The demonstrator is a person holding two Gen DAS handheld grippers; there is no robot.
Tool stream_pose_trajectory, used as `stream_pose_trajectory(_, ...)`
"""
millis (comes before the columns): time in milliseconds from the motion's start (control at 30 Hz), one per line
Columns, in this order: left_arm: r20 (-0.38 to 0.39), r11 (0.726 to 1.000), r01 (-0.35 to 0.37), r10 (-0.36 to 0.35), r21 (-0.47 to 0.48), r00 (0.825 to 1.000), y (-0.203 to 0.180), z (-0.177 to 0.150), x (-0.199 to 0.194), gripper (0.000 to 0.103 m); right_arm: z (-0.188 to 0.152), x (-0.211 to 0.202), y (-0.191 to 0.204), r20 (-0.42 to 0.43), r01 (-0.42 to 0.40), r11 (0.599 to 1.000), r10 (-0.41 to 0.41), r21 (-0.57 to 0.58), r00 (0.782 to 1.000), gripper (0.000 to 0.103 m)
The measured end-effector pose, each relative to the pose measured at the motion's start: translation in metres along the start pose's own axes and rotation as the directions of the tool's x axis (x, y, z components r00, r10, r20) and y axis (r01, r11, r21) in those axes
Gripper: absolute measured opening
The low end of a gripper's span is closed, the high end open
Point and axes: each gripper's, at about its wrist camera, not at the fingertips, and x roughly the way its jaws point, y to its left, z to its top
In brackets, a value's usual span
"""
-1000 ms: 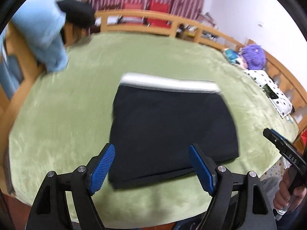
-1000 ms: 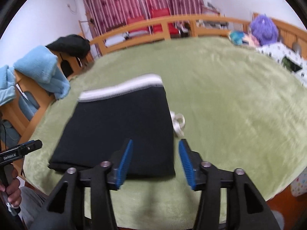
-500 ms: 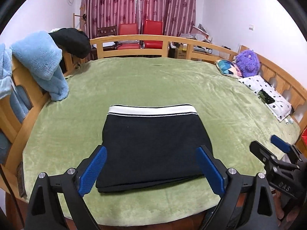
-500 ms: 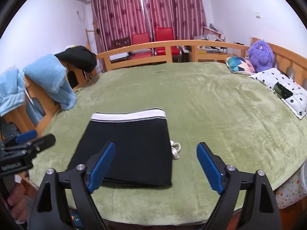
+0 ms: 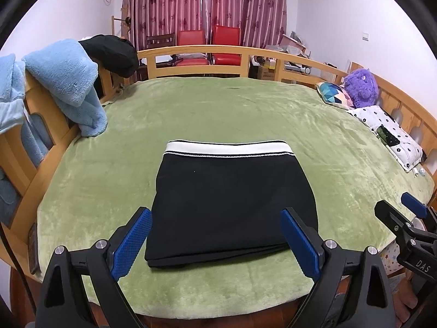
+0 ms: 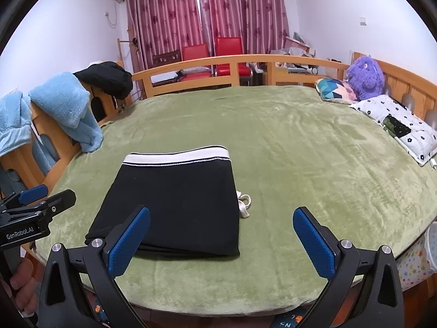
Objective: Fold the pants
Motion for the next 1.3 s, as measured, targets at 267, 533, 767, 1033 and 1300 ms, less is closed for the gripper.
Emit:
stream_pose_trajectory(267,0.01,1.0,0.001,-0.001,-0.003,1.0,0.0009,-0.0015,-0.0043,0.095,0.0005,-0.0002,0.0023,0.002,0.005,1.0,-0.005,-0.007,1.0,0.103)
stream_pose_trajectory(533,0.012,1.0,-0.003,0.003,-0.007,1.0,0.0002,-0.0024,-0.0059,0.095,-0.0008,-0.0002,0.0035,0.003,0.01,1.0,-0.009,-0.004,1.0,0.103)
stream_pose_trajectory(767,0.015,1.0,-0.002,0.002,-0.006,1.0,0.0004,-0.0019,-0.0067,0.095,-0.001,-0.0007,0.0036,0.004,0.01,1.0,-0.01,-0.003,1.0,0.103)
stream_pose_trajectory(1033,0.016,1.0,-0.002,0.002,-0.007,1.0,-0.0004,-0.0023,-0.0075,0.095,-0.0007,-0.0009,0.0038,0.005,0.012,1.0,-0.012,-0.004,1.0,0.103)
stream_pose_trajectory(1300,0.018,1.0,-0.002,0.003,-0.012,1.0,0.0,-0.0018,-0.0082,0.095,-0.001,-0.0012,0.0053,0.006,0.013,1.0,-0.013,-0.005,1.0,0.103)
